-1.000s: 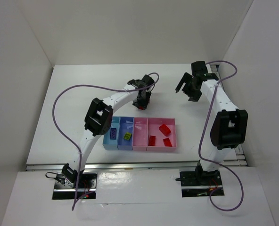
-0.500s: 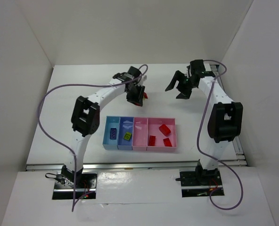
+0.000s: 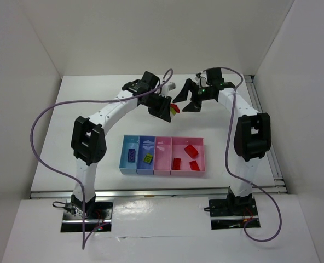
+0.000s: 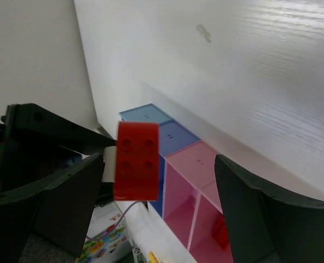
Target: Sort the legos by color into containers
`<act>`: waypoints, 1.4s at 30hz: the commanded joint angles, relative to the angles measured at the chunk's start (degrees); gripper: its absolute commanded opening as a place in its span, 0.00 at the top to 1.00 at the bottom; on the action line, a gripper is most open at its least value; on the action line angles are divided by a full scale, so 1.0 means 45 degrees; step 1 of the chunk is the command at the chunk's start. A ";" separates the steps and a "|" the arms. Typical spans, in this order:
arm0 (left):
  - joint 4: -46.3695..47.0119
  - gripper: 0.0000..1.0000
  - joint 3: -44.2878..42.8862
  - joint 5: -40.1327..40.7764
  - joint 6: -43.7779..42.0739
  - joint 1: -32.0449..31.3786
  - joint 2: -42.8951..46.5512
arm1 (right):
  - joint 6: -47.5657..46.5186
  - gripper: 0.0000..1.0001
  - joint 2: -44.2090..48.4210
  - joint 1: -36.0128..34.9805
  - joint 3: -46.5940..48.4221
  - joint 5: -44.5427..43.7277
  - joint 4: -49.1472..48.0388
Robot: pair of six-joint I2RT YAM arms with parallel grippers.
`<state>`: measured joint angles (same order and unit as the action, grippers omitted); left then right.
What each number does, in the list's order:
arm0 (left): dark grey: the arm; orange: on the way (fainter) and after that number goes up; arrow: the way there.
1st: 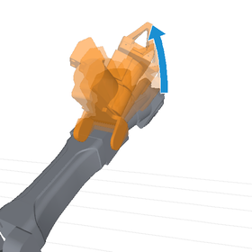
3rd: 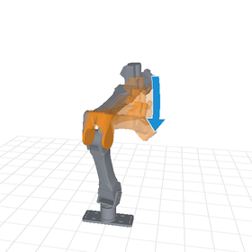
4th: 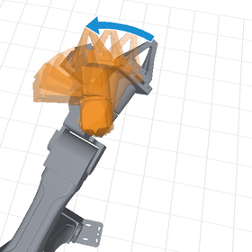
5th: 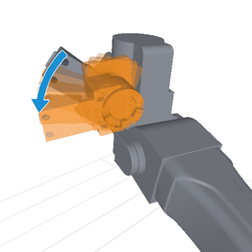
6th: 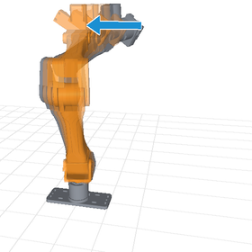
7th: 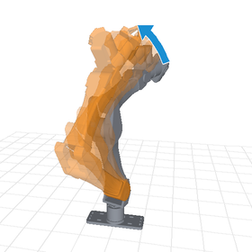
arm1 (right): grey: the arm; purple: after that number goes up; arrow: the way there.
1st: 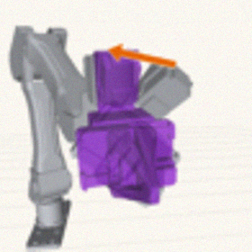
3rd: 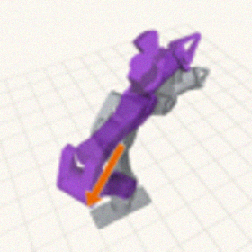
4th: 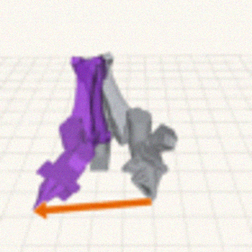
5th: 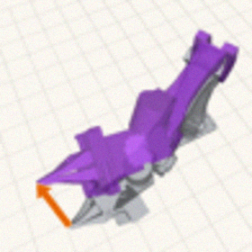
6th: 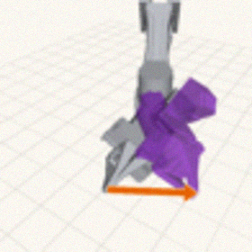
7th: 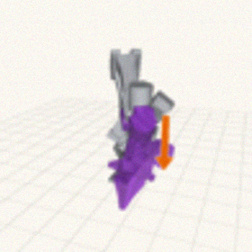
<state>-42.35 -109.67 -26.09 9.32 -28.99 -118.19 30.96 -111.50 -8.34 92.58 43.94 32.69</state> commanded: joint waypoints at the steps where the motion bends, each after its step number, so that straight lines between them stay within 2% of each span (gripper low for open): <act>1: 0.0075 1.00 0.0035 -0.0199 -0.0372 -0.0080 0.0210 | 0.0949 0.11 0.0013 -0.0217 0.0484 0.0567 -0.1632; 5: -0.0199 1.00 -0.0102 -0.0043 -0.0490 -0.0080 0.0210 | 0.0954 0.11 -0.0280 -0.0333 0.0813 0.0820 -0.1328; 10: -0.0199 1.00 -0.0219 -0.0043 -0.0490 -0.0080 0.0210 | 0.0835 0.26 -0.0436 -0.0452 0.0932 0.1075 -0.1054; 12: -0.0199 1.00 -0.0337 -0.0043 -0.0490 -0.0080 0.0073 | 0.0835 0.29 -0.0436 -0.0569 0.0756 0.1231 -0.1209; 21: -0.0432 1.00 -0.0942 0.0094 -0.0372 -0.0198 -0.0181 | 0.0522 0.31 -0.0866 -0.0686 0.0891 0.1700 -0.1072; 25: -0.0433 1.00 -0.0942 0.0231 -0.0372 -0.0198 -0.0298 | 0.0795 0.43 -0.0866 -0.0686 0.0736 0.2129 -0.1795; 26: -0.0433 1.00 -0.0942 0.0231 -0.0372 -0.0198 -0.0298 | 0.0796 0.56 -0.0866 -0.0686 0.0736 0.1723 -0.1660; 28: -0.0433 1.00 -0.0942 0.0113 -0.0372 -0.0198 -0.0298 | 0.0796 0.66 -0.0731 -0.0686 0.0543 0.1350 -0.1658; 29: -0.0433 1.00 -0.0942 0.0113 -0.0372 -0.0198 -0.0298 | 0.0796 0.80 -0.0478 -0.0686 0.0425 0.1213 -0.1890; 30: -0.0433 1.00 -0.0826 0.0113 -0.0372 -0.0198 -0.0298 | 0.0796 0.85 -0.0359 -0.0686 0.0269 0.1095 -0.1893; 34: -0.0433 1.00 -0.0709 0.0231 -0.0372 -0.0198 -0.0298 | 0.1613 0.94 0.0655 -0.0258 -0.1016 -0.0384 -0.2574; 37: -0.0433 1.00 -0.0571 0.0095 -0.0372 -0.0198 -0.0414 | 0.2005 0.94 0.1534 0.0250 -0.1703 -0.1265 -0.3162; 42: -0.0433 1.00 -0.0455 0.0250 -0.0372 -0.0198 -0.0415 | 0.1734 0.94 0.2647 0.0875 -0.2251 -0.2635 -0.2579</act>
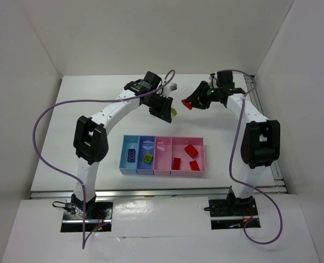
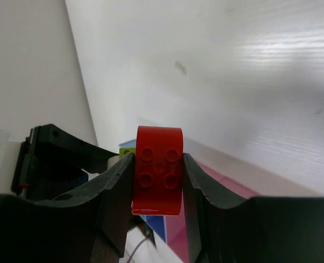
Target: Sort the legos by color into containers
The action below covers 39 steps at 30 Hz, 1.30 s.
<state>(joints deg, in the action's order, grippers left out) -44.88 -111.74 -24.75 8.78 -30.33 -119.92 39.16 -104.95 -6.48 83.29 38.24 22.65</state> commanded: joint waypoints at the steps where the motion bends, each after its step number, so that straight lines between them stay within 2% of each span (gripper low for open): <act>1: 0.0130 1.00 0.0008 -0.0046 -0.0251 0.0099 -0.0031 | -0.0088 0.94 0.1308 0.0464 -0.0188 -0.1485 -0.0192; 4: 0.0130 1.00 0.0008 -0.0046 -0.0251 0.0216 -0.0031 | -0.0692 0.94 0.1505 0.0639 -0.0636 -0.1855 0.0507; 7: -0.0122 1.00 -0.0264 0.0753 0.0373 0.0332 -0.0439 | -0.1609 0.94 0.1953 0.0639 -0.0870 -0.2538 0.1679; 11: -0.0495 1.00 -0.1045 0.1591 0.1736 0.0761 -0.0870 | -0.2897 0.94 0.3065 -0.0004 -0.1980 -0.4837 0.2932; 16: -0.0963 1.00 -0.1477 0.2278 0.2327 0.0879 -0.1008 | -0.3369 0.94 0.4589 -0.0979 -0.3465 -0.5802 0.3423; 20: -0.0827 1.00 -0.1320 0.1790 0.2717 0.1152 -0.1241 | -0.3838 0.94 0.5565 -0.1935 -0.3723 -0.6211 0.3540; 29: -0.0710 1.00 -0.1438 0.0075 0.2426 0.1290 -0.1535 | -0.5147 0.91 0.5704 -0.3578 -0.4482 -0.6468 0.4574; 31: -0.0553 1.00 -0.1573 0.0071 0.2251 0.1406 -0.1535 | -0.5264 0.85 0.5840 -0.3697 -0.4601 -0.6349 0.4826; 33: -0.0399 1.00 -0.1692 -0.0356 0.2132 0.1407 -0.1535 | -0.5575 0.74 0.5841 -0.3833 -0.4602 -0.6349 0.5120; 35: -0.0397 1.00 -0.1983 -0.0844 0.2132 0.1524 -0.1535 | -0.5731 0.69 0.5841 -0.3833 -0.4602 -0.6465 0.5413; 39: -0.0280 1.00 -0.2102 -0.1316 0.2386 0.1524 -0.1788 | -0.5733 0.69 0.5706 -0.3949 -0.4602 -0.6583 0.5260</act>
<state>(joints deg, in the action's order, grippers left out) -47.53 -119.26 -27.07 19.64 -23.86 -127.37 14.98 -80.29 -23.53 62.30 9.78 45.19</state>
